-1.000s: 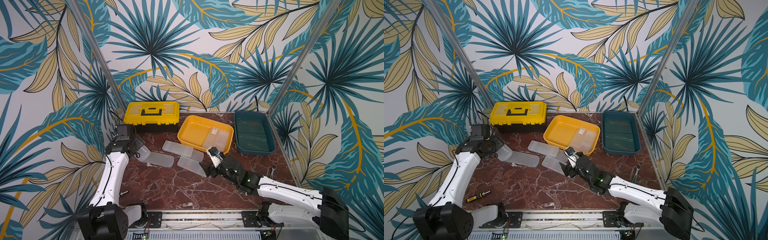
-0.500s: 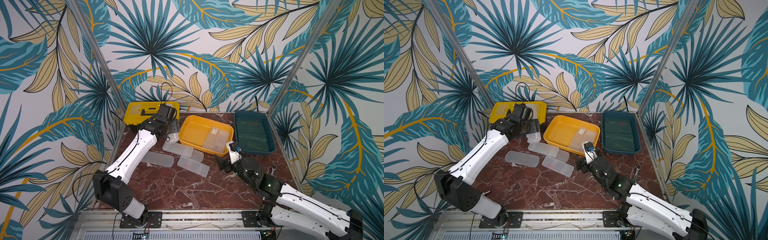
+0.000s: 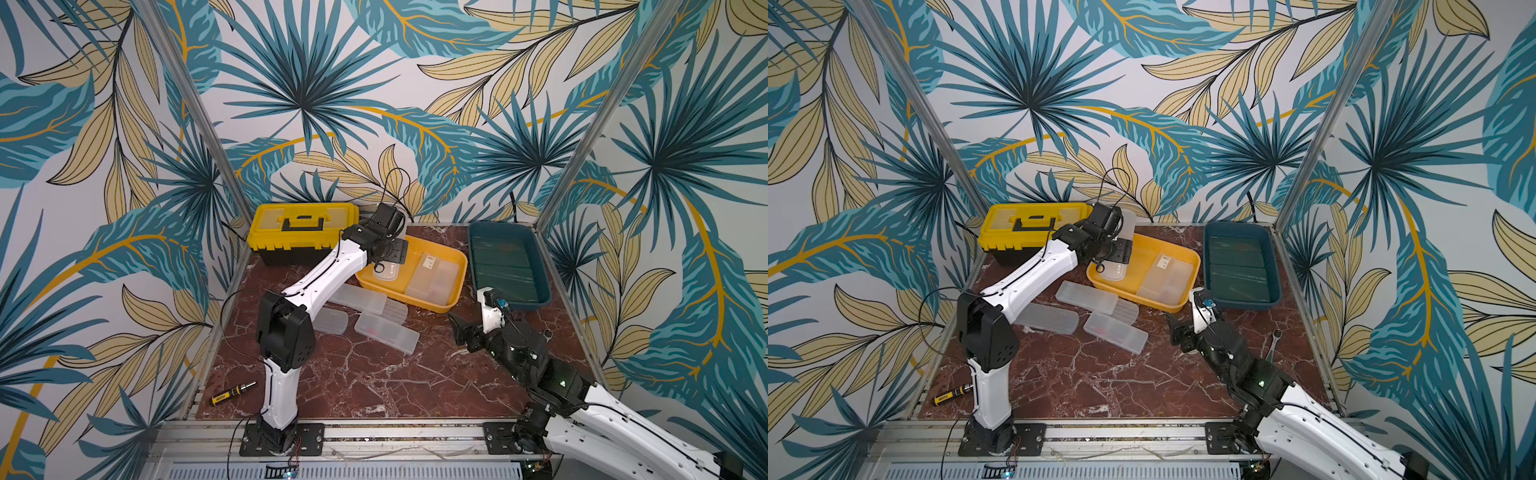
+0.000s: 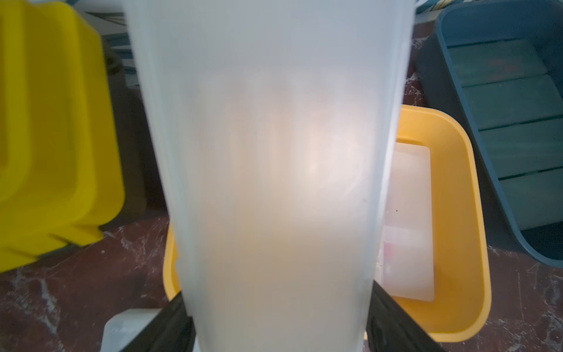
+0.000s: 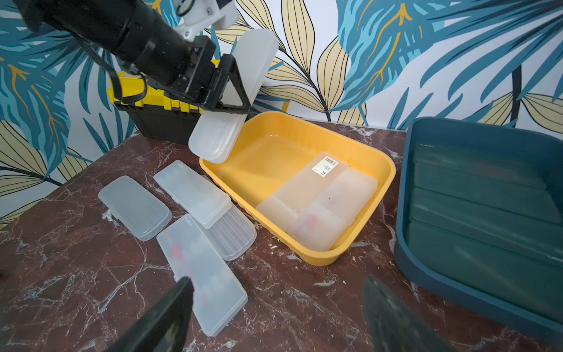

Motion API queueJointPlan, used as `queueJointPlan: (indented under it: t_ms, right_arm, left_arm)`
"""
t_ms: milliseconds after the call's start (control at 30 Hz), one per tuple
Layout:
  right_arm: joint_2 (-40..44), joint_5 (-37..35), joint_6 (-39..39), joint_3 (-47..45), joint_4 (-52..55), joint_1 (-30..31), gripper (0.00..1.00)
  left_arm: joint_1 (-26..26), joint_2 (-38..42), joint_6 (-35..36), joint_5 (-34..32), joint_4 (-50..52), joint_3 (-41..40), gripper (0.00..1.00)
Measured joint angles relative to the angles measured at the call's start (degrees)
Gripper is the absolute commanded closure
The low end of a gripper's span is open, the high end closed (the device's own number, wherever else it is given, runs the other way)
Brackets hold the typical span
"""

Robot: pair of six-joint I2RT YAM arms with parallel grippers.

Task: Place the pencil cases by color into the storage box
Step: Pick up the pencil case from the center of the board.

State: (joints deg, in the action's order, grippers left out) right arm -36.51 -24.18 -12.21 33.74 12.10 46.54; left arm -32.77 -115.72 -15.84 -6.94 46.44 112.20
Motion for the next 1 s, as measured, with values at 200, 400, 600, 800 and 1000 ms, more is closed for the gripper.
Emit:
queueJointPlan:
  t_ms: [200,400,600,800,1000]
  right_arm:
    - [-1.33,0.76,0.00,0.04,1.33,-0.02,0.13]
    - [-7.82,3.93,0.20,1.01,0.63,-3.15,0.13]
    - [-13.14,7.85,0.09,2.08,-3.04,-6.64,0.13]
    - [-14.91,10.03,-0.02,2.67,-4.85,-8.46,0.13]
    - [-17.05,13.16,-0.92,5.42,-5.68,-11.54,0.13]
  left_arm:
    - [-0.48,-7.41,3.67,1.88,-0.44,6.27,0.27]
    - [-0.55,-13.66,5.84,3.58,-0.79,9.70,0.26]
    - [-0.33,-18.38,7.15,4.83,-0.72,10.95,0.25]
    - [0.28,-20.02,8.87,6.47,-0.66,11.56,0.25]
    - [1.18,-20.50,9.88,7.87,-0.76,11.74,0.25]
